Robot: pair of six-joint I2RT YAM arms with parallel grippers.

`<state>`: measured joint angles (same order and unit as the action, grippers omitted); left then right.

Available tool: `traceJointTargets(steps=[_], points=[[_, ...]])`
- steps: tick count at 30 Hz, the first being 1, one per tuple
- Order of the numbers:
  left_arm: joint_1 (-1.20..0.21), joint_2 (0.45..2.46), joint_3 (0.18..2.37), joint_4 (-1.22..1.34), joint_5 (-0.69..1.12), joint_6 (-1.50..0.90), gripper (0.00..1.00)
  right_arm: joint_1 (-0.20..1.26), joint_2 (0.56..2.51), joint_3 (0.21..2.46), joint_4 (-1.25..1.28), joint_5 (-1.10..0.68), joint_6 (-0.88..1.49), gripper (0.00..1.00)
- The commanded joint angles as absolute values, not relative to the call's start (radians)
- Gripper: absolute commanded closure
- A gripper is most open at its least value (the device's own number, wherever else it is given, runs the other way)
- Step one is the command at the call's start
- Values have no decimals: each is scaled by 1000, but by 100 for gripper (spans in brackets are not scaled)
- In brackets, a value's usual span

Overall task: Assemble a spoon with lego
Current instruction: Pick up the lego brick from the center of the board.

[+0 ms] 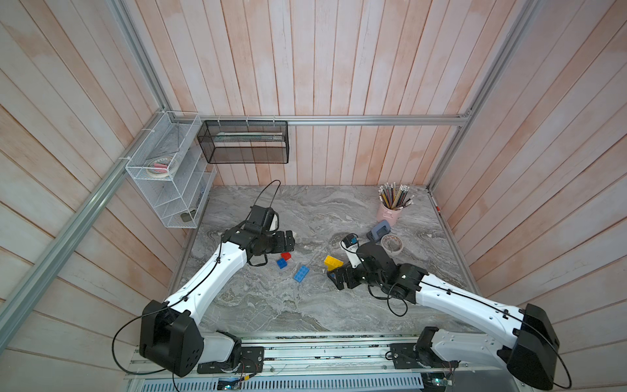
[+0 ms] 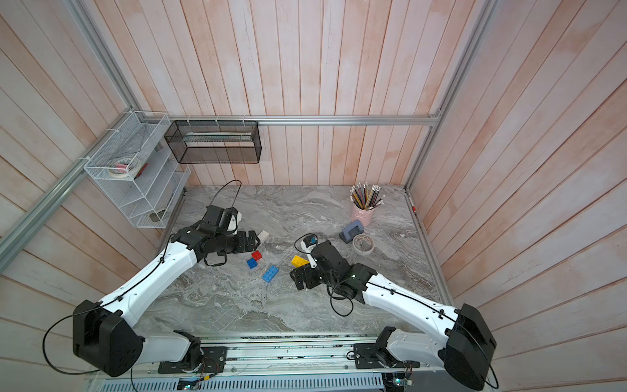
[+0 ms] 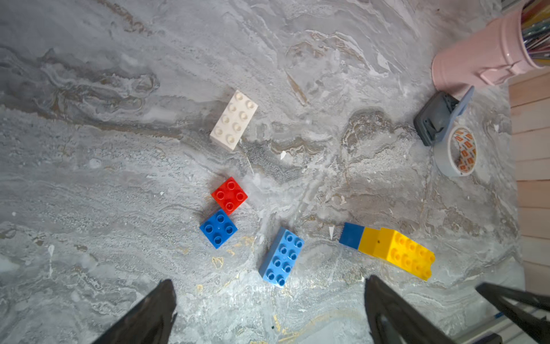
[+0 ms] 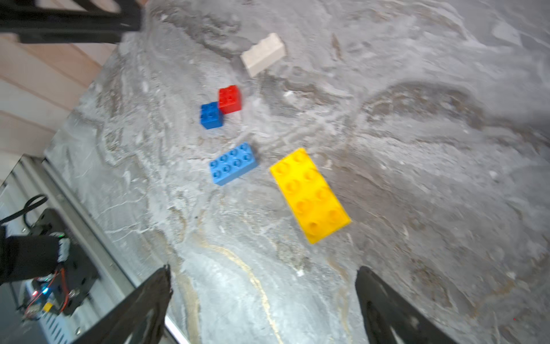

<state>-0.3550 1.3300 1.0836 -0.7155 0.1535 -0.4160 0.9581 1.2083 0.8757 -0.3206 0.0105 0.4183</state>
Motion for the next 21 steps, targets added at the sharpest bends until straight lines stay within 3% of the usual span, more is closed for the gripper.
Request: traceJointTargets(steps=[1,12,21], points=[[-316,1252,1003,-594,207,-435,0,1074,1321,996,-427,79,407,2],[-215,1037,906,-612,174,-423,0,1143,1880,1457,-623,124,230,2],[-206,986,894,-638,170,-404,0,1089,2010,1575,-668,106,172,2]])
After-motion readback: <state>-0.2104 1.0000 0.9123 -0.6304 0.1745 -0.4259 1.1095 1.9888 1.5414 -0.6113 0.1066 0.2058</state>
